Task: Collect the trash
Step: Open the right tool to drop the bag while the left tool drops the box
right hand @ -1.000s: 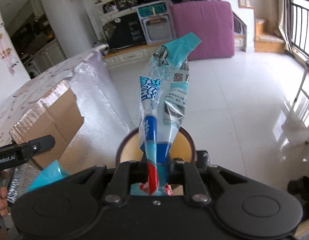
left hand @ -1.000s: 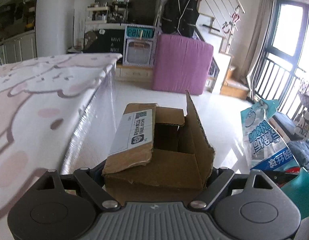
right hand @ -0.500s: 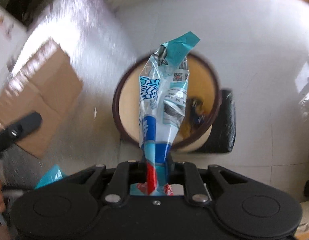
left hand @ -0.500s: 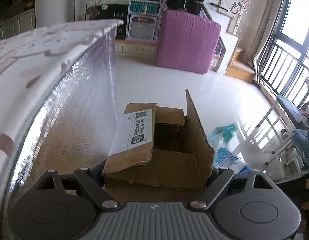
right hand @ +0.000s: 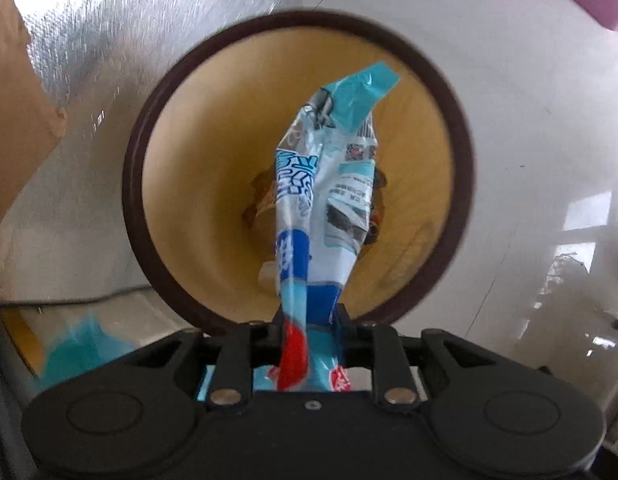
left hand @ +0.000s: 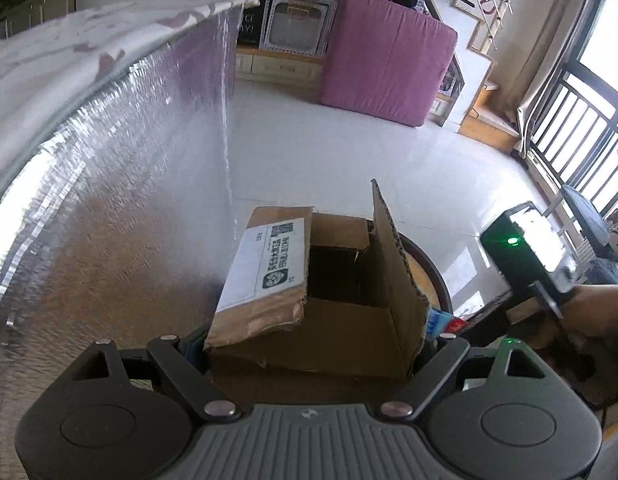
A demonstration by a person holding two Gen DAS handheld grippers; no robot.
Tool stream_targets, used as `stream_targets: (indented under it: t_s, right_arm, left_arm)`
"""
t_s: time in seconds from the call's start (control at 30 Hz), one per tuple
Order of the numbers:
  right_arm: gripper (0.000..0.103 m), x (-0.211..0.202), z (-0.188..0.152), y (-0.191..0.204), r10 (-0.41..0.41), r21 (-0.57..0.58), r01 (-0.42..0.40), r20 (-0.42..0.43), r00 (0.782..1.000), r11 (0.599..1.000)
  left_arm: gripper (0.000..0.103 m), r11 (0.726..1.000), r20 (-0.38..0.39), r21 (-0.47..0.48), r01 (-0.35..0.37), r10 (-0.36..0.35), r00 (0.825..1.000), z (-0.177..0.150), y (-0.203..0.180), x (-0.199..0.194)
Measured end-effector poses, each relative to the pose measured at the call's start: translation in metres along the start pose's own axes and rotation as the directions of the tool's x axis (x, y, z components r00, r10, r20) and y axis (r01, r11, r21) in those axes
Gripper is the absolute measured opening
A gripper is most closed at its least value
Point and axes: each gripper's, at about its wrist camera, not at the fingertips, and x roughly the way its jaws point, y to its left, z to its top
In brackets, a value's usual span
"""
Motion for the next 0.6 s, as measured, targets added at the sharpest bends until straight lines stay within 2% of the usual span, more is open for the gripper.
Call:
stream_targets:
  t_s: [0.03, 0.07, 0.1, 0.13, 0.17, 0.23, 0.27, 0.33, 0.37, 0.4, 0.5, 0.6]
  right_arm:
    - [0.026, 0.004, 0.004, -0.001, -0.003, -0.002, 0.003, -0.010, 1.000, 1.000]
    - [0.033, 0.007, 0.010, -0.003, -0.019, 0.004, 0.019, -0.009, 1.000, 1.000]
    - [0.049, 0.009, 0.013, -0.004, -0.041, 0.016, 0.041, 0.006, 0.999, 0.999]
    - [0.054, 0.009, 0.014, -0.006, -0.065, 0.034, 0.064, 0.034, 0.997, 0.997]
    - [0.058, 0.009, 0.014, -0.010, -0.079, 0.059, 0.075, 0.069, 0.995, 0.995]
    - [0.057, 0.006, 0.014, -0.016, -0.069, 0.102, 0.059, 0.105, 0.992, 0.993]
    - [0.052, 0.005, 0.010, -0.018, -0.055, 0.112, 0.042, 0.112, 0.992, 0.993]
    - [0.032, 0.004, 0.007, -0.021, -0.042, 0.109, 0.029, 0.117, 0.992, 0.994]
    - [0.008, 0.003, 0.005, -0.021, -0.048, 0.103, 0.035, 0.125, 0.991, 0.994]
    - [0.002, 0.004, 0.002, -0.020, -0.059, 0.105, 0.045, 0.138, 0.989, 0.994]
    - [0.002, 0.001, -0.004, -0.022, -0.085, 0.118, 0.061, 0.207, 0.975, 0.991]
    - [0.003, -0.006, -0.009, -0.033, -0.067, 0.155, 0.027, 0.258, 0.964, 0.988]
  left_arm:
    - [0.088, 1.000, -0.005, -0.002, -0.001, 0.001, 1.000, 0.000, 0.001, 0.002]
    - [0.088, 1.000, -0.010, -0.001, -0.003, 0.003, 1.000, -0.001, 0.001, 0.004]
    - [0.088, 1.000, -0.015, -0.001, -0.004, 0.004, 1.000, -0.002, 0.001, 0.006]
    - [0.088, 1.000, -0.021, -0.002, -0.005, 0.005, 1.000, -0.002, 0.002, 0.008]
    - [0.088, 1.000, -0.025, -0.002, -0.006, 0.006, 1.000, -0.001, 0.001, 0.009]
    - [0.088, 1.000, -0.028, 0.001, -0.010, 0.010, 1.000, -0.001, 0.001, 0.011]
    - [0.088, 1.000, -0.028, 0.003, -0.012, 0.012, 1.000, -0.001, 0.001, 0.013]
    - [0.088, 1.000, -0.029, 0.006, -0.014, 0.014, 0.999, 0.003, -0.001, 0.019]
    - [0.088, 1.000, -0.030, 0.006, -0.014, 0.014, 0.999, 0.003, -0.001, 0.021]
    - [0.088, 1.000, -0.032, 0.004, -0.012, 0.012, 0.999, 0.004, -0.003, 0.023]
    - [0.088, 1.000, -0.049, -0.017, 0.001, -0.001, 0.999, 0.010, -0.007, 0.034]
    - [0.088, 0.997, -0.098, -0.068, 0.033, -0.040, 0.994, 0.019, -0.009, 0.051]
